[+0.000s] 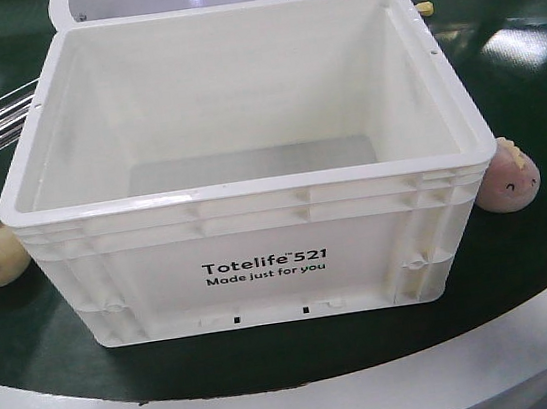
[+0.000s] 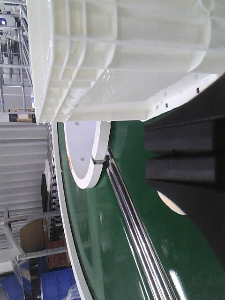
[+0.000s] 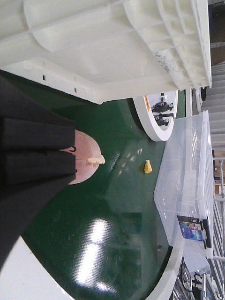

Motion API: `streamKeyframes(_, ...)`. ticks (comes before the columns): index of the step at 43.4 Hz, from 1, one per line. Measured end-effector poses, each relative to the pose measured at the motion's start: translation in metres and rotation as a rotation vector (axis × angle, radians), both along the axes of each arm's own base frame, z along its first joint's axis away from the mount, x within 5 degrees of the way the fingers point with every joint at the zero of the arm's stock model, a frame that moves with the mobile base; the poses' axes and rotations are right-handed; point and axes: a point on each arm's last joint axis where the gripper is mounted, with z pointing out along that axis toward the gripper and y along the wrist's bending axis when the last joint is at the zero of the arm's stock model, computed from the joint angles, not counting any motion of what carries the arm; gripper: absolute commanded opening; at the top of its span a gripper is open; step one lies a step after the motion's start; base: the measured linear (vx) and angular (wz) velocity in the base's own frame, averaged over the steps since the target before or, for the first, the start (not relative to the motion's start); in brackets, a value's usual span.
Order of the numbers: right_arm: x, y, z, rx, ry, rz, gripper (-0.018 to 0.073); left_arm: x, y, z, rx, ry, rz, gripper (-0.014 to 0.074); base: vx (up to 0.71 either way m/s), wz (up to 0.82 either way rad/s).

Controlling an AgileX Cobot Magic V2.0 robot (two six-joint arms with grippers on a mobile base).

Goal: Place moving items into box and shelve

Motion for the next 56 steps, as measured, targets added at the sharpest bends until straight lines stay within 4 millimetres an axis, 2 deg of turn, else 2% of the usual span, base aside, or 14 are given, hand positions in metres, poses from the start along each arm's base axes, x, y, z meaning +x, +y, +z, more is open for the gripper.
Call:
streamKeyframes(47,0.0000,0.0000,0.0004,0.000,-0.004,0.000,-0.0008,0.0000,0.0000,0.0000,0.000,0.000,0.000,-0.0007,0.00,0.00)
streamKeyframes(50,0.0001,-0.0001,0.0018,-0.003,-0.020,-0.001,-0.0008,0.0000,0.0000,0.0001,0.000,-0.001,0.000,-0.0007,0.00,0.00)
streamKeyframes(51,0.0003,-0.0006,0.0082,-0.006,-0.090,-0.006,-0.0008,-0.0001,0.0001,0.0041,-0.004,-0.045,0.001,-0.0007,0.00,0.00)
streamKeyframes(56,0.0003,-0.0007,0.0099,-0.007,-0.109,-0.007,-0.0008,-0.0002,0.0001,0.0047,-0.004,-0.051,0.001,-0.0007,0.00,0.00)
